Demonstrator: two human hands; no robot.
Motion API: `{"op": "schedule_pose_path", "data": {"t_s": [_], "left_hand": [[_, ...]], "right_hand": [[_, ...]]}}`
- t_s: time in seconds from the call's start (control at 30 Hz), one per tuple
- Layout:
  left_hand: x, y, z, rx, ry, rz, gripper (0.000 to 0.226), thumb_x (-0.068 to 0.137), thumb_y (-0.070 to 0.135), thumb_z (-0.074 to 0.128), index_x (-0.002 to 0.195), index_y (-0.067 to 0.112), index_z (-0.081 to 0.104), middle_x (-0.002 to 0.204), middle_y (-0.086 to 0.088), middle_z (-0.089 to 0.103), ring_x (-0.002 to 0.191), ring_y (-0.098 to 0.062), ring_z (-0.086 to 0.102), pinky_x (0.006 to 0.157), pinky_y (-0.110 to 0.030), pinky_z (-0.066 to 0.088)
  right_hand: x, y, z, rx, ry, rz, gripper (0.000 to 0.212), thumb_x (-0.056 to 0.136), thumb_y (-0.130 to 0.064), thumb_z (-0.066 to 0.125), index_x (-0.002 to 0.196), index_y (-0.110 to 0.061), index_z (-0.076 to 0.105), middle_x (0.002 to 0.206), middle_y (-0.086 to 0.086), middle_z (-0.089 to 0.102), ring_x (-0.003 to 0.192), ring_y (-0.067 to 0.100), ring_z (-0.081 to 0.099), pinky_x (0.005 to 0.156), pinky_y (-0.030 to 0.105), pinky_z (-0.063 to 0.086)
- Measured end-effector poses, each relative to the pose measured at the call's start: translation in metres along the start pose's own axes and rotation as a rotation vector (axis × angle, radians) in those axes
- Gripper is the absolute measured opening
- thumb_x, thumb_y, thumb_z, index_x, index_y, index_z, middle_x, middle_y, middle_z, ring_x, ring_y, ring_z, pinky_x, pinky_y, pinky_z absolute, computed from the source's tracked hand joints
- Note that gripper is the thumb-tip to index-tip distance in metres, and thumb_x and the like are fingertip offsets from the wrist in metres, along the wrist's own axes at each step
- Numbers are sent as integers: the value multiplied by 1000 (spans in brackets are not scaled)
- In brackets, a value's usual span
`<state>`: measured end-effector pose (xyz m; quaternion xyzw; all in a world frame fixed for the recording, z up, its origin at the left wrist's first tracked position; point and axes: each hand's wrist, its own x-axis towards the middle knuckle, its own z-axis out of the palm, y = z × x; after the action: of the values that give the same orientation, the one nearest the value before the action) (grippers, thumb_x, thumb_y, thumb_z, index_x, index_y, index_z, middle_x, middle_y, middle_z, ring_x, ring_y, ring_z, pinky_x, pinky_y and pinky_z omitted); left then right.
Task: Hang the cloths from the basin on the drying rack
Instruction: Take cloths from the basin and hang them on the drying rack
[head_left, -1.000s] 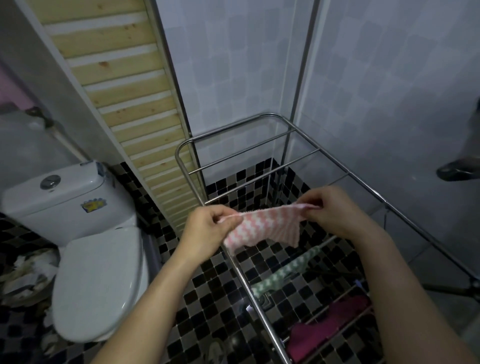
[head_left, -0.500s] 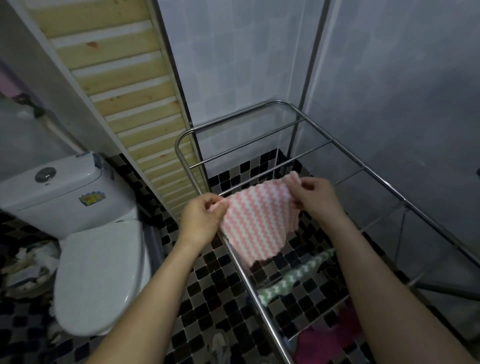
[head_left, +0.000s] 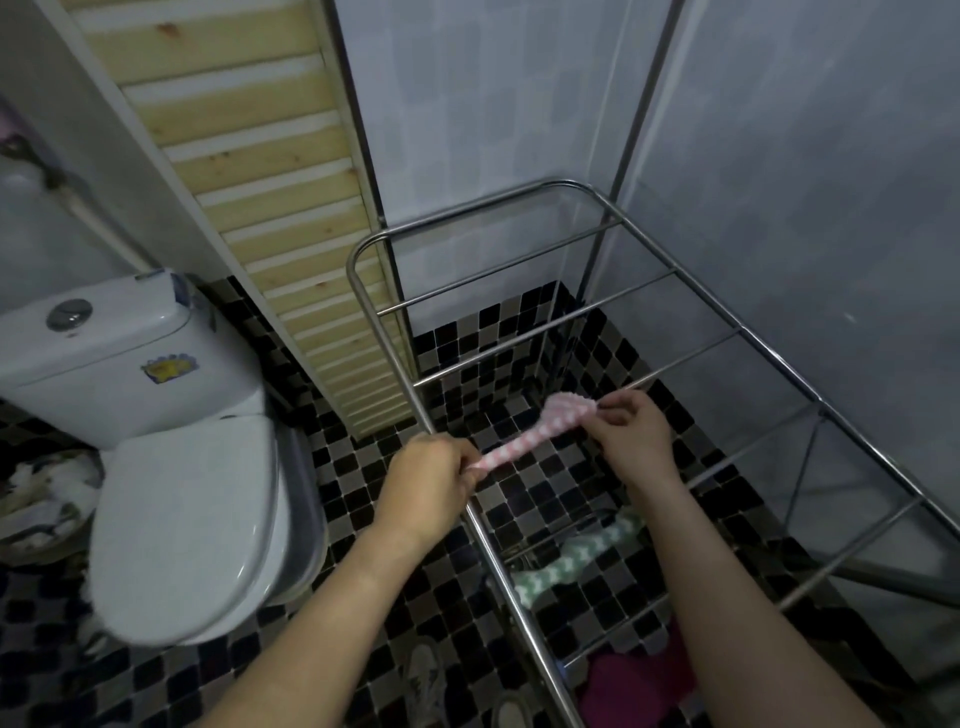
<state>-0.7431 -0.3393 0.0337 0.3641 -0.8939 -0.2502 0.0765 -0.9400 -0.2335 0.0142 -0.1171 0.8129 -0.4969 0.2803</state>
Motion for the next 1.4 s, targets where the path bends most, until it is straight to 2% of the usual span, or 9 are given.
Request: {"op": "schedule_pose_path", "data": {"t_s": [0.17,0.33,0.43,0.6,0.73,0.93,1.03,1.2,1.4], "left_hand": [[-2,-1,2,7,67,27,11,89,27,67,97,21,72,94,7,65,92,-8,51,78,-17,33],[-4,-5,3,56,125,82,11,89,26,66,90,20,75,86,8,65,85,-5,38,75,-16,29],[-5,-5,4,125,109,101,17,93,25,60,93,18,75,86,9,50,88,-8,34,77,-17,30],[-9,-2,4,117,66,106,20,94,30,56,105,21,71,94,8,52,97,-12,46,83,-19,36],[-9,2,5,101,54,82,16,93,24,59,102,22,72,101,5,67,101,-14,55,86,-23,42],[-7,10,5,119,49,20,15,90,18,61,100,21,72,94,1,71,98,-17,60,80,-24,43],[-9,14,7,122,82,31,16,91,19,60,103,22,70,97,3,69,100,-18,55,78,-20,36],[-14,20,12,125,120,-48,16,88,18,63,102,19,70,100,0,68,100,-19,59,85,-28,47],[-17,32,13,85,161,-179,9,84,14,66,92,17,69,99,-2,66,99,-20,57,78,-26,43]], "right_hand": [[2,-7,-2,-172,68,-133,9,86,-15,67,95,-16,64,88,0,64,84,18,63,68,25,49],[10,-16,-6,-426,79,-280,18,91,-13,60,104,-11,72,106,3,70,96,16,62,85,26,45],[11,-16,-11,-615,42,-359,21,93,-14,58,109,-11,71,113,7,67,103,23,61,87,30,46],[8,-19,-10,-811,-110,-592,25,93,-18,59,116,-15,70,124,4,57,118,23,44,93,31,38],[3,-22,-4,-905,-264,-704,22,94,-15,58,111,-14,72,113,5,63,105,23,52,85,26,36],[-2,-21,-2,-926,-255,-766,8,88,-3,58,89,-8,63,93,6,55,78,25,55,67,37,49],[-2,-17,-1,-968,-250,-794,15,83,2,59,77,-9,52,80,6,48,65,26,48,55,35,40],[-2,-15,-1,-1001,-230,-788,24,82,4,59,76,-14,44,79,3,44,64,24,46,53,31,33],[-5,-18,0,-1030,-229,-741,20,81,5,55,82,-12,43,85,6,41,74,31,52,59,34,34]]}}
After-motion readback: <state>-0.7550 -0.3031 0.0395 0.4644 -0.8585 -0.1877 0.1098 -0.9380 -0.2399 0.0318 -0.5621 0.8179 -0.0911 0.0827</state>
